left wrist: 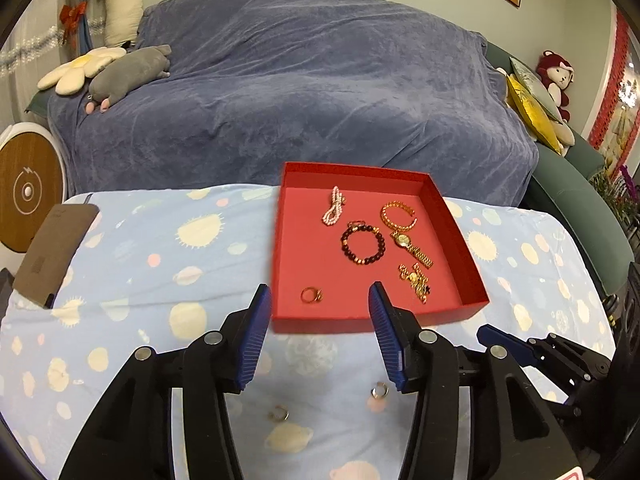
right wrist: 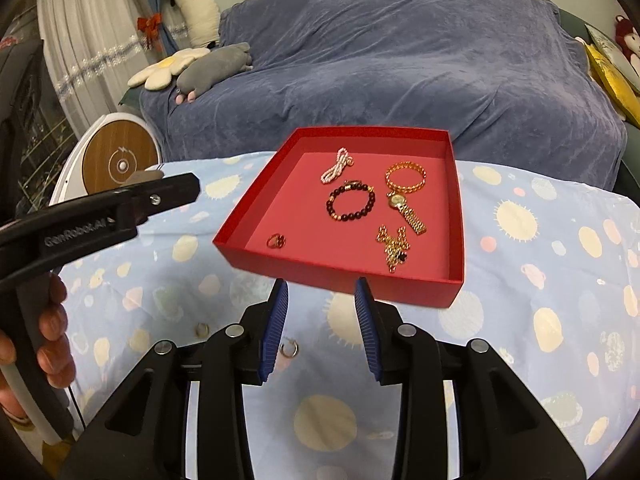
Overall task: Organize jewelry
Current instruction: 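Lift both open tools from the tray toward the gold hoop earrings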
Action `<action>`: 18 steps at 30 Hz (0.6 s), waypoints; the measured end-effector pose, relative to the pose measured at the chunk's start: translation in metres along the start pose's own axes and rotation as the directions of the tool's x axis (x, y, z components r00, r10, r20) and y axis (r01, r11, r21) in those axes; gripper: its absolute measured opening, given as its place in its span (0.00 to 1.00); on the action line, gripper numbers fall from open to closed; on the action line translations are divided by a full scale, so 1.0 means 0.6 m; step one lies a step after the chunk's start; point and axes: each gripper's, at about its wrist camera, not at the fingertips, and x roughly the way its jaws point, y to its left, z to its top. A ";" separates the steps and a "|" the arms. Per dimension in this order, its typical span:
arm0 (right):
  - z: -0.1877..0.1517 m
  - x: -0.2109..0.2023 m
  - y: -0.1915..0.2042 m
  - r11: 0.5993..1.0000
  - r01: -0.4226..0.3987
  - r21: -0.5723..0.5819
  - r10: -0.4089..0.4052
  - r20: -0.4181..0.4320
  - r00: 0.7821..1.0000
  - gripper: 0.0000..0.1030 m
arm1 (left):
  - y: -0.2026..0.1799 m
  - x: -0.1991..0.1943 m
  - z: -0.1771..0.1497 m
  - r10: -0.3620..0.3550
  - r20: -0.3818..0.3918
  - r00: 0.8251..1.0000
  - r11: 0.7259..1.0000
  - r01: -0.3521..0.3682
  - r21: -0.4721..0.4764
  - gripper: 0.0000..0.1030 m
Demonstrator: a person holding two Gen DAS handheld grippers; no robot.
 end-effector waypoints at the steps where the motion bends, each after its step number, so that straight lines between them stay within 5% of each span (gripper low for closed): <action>1: -0.009 0.002 0.003 1.000 -0.005 -0.001 0.005 -0.011 1.000 0.33 | 0.008 -0.006 -0.012 0.011 -0.008 1.000 1.000 -0.011 -0.005 0.47; 9: -0.078 0.031 0.037 0.998 -0.016 -0.064 0.010 -0.098 0.995 0.33 | 0.029 -0.014 -0.059 0.036 -0.050 0.998 0.999 -0.037 -0.019 0.47; 18: -0.091 0.082 0.047 0.997 -0.001 -0.083 -0.010 -0.130 0.992 0.35 | 0.036 -0.010 -0.062 0.022 -0.056 0.998 0.999 -0.024 -0.030 0.51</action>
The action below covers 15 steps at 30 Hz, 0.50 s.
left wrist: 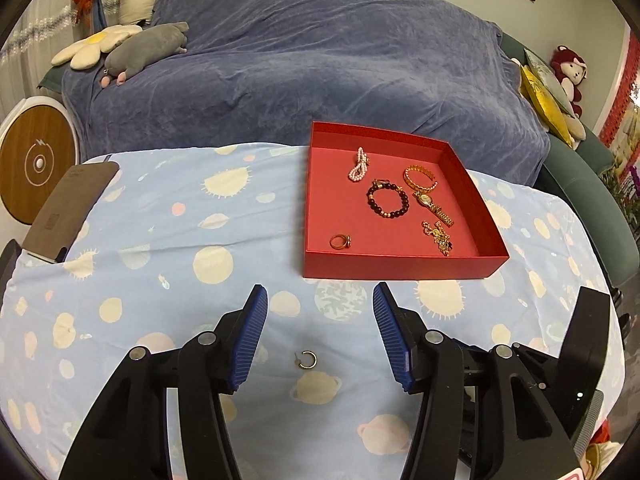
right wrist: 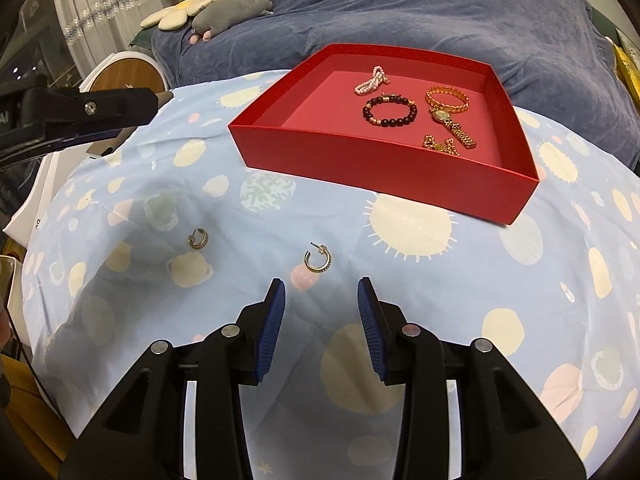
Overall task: Organize jewelry
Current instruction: 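Lift both open tools from the tray toward the gold hoop earrings, then close the right tool on a gold hoop earring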
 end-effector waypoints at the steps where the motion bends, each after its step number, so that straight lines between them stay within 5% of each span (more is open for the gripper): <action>1: 0.001 0.005 0.001 1.000 0.004 -0.005 -0.004 -0.001 1.000 0.35 | 0.001 0.001 0.000 -0.001 0.000 1.000 1.000 0.001 0.000 0.51; 15: 0.010 0.045 0.029 0.996 0.039 -0.078 -0.039 0.004 0.999 0.34 | 0.002 0.015 -0.002 -0.005 -0.041 0.999 1.000 0.005 0.010 0.51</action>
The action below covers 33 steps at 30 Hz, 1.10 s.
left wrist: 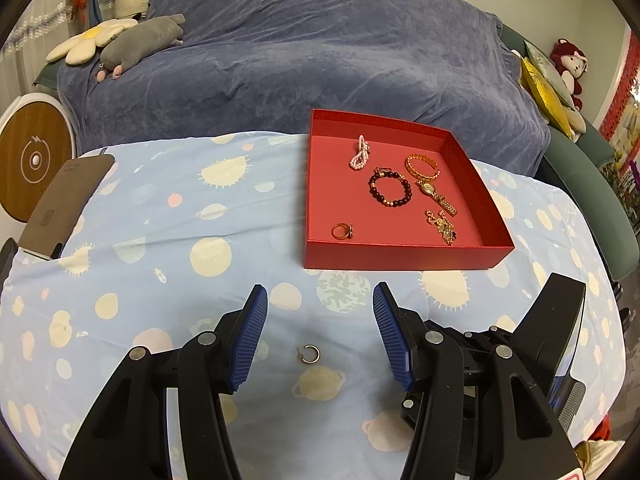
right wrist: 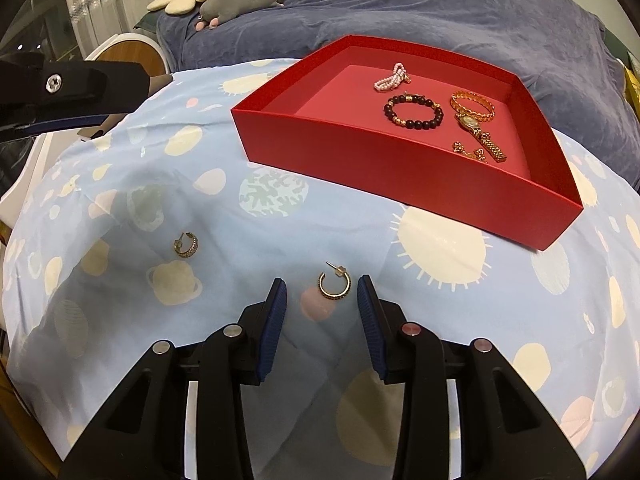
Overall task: Organize jewelry
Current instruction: 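Close the right tool on a gold hoop earring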
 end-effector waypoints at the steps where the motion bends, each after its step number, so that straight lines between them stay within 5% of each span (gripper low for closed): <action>1: 0.000 -0.001 0.001 1.000 0.001 -0.005 -0.001 0.002 1.000 0.32 | -0.001 0.001 -0.001 0.001 -0.003 1.000 1.000 -0.001 0.003 0.51; 6: -0.001 -0.004 -0.001 1.000 0.007 -0.014 -0.006 0.003 1.000 0.15 | 0.001 0.008 -0.011 0.010 -0.021 1.000 1.000 -0.010 0.011 0.51; 33: -0.025 -0.092 -0.054 0.997 -0.048 0.062 0.047 0.016 0.999 0.15 | -0.016 0.061 -0.052 0.056 -0.100 0.993 0.995 -0.048 0.088 0.51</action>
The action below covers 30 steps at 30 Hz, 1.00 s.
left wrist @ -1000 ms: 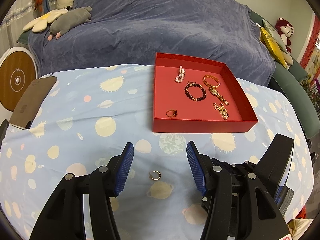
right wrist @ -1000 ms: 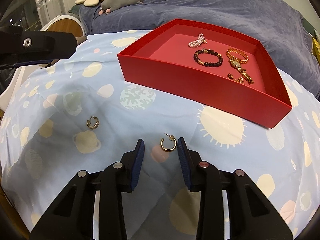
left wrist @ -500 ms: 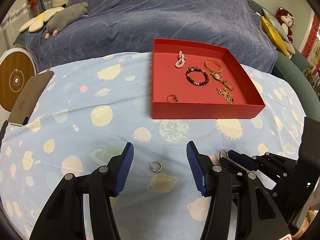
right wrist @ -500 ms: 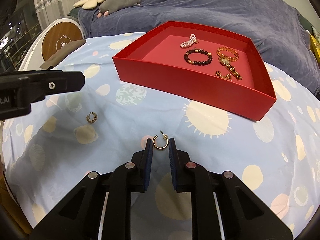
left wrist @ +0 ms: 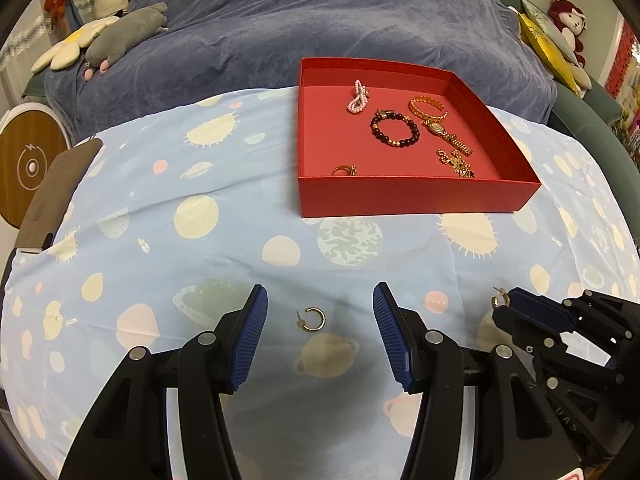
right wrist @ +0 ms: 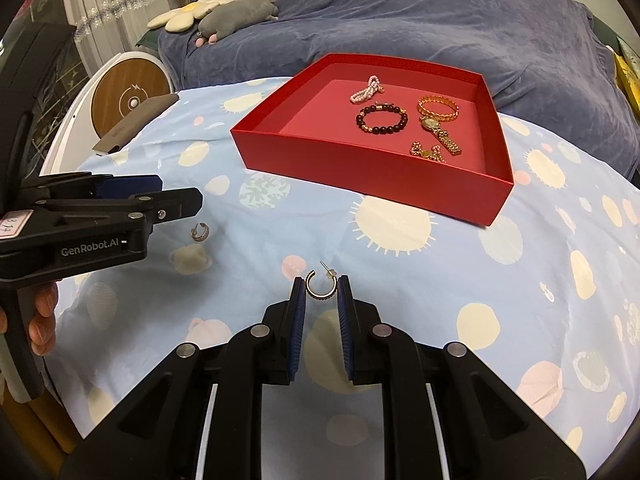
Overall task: Organize jewelry
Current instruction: 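Close the right tool on a gold hoop earring, then close the left tool on the other gold hoop earring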
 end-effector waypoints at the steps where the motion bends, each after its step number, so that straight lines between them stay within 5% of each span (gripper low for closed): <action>1: -0.001 -0.004 -0.003 1.000 0.001 0.006 -0.001 0.001 1.000 0.15 | 0.001 0.002 -0.002 0.003 -0.003 1.000 1.000 -0.003 0.002 0.51; 12: -0.016 -0.023 -0.031 0.999 0.003 0.048 -0.002 -0.011 1.000 0.15 | 0.015 0.035 -0.043 -0.009 -0.058 0.998 1.000 0.010 0.021 0.51; 23: -0.016 -0.016 -0.038 0.998 0.002 0.059 0.000 -0.023 1.000 0.15 | 0.001 0.059 -0.048 0.000 -0.035 0.999 0.999 0.002 0.044 0.49; 30: -0.015 -0.017 -0.040 0.998 0.001 0.069 0.000 -0.021 1.000 0.15 | 0.000 0.062 -0.043 0.010 -0.002 1.000 0.999 -0.010 0.049 0.34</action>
